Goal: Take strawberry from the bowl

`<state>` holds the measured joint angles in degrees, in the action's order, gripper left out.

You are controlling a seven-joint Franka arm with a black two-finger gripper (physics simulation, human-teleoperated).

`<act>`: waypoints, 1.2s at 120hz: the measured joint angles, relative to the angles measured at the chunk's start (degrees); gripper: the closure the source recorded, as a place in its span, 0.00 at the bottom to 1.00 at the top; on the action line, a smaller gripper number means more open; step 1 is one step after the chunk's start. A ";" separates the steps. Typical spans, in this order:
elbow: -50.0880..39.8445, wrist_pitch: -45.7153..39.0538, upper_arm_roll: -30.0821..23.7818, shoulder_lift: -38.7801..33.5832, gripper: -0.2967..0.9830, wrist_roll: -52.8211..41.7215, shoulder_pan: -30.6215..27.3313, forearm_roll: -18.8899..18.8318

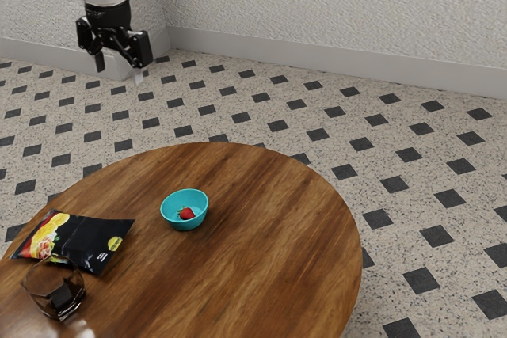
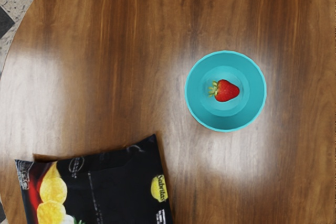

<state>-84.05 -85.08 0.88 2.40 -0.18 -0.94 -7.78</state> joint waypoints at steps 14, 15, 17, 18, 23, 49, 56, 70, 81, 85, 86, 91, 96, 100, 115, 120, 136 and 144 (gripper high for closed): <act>0.01 0.08 -0.02 0.00 0.23 -0.01 0.51 0.00; 0.01 0.08 -0.02 0.00 0.23 -0.02 0.54 0.00; 0.00 0.09 -0.01 0.00 0.23 -0.02 0.59 0.01; 0.00 0.09 -0.01 0.00 0.23 -0.02 0.62 0.01; -0.02 0.11 -0.01 0.00 0.23 -0.01 0.69 0.03; -9.81 -5.89 -0.90 -6.55 0.27 -11.29 4.01 -1.01; -20.05 -10.59 2.40 -10.40 0.29 -16.19 8.03 -0.65; -27.88 -19.46 4.81 -5.49 0.30 -25.00 6.73 0.91; -29.07 -25.06 4.93 0.33 0.29 -30.82 6.03 2.44; -30.02 -27.20 4.89 1.87 0.29 -32.83 5.89 3.03; -30.22 -27.75 4.84 2.34 0.29 -33.33 5.85 3.16; -30.89 -30.26 4.70 4.44 0.29 -35.72 6.03 3.70; -31.21 -32.48 4.54 6.46 0.29 -37.95 6.28 4.17; -31.34 -34.04 4.26 7.60 0.30 -39.64 6.19 4.49; -32.17 -38.30 3.60 9.11 0.35 -46.07 5.79 4.85; -32.97 -39.24 3.55 9.33 0.37 -48.10 5.42 4.58; -33.88 -41.33 3.47 10.27 0.47 -54.79 4.27 2.47; -33.86 -42.41 3.26 10.65 0.50 -57.97 4.16 1.35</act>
<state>-117.91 -127.49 4.14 13.06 -58.14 3.21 -6.43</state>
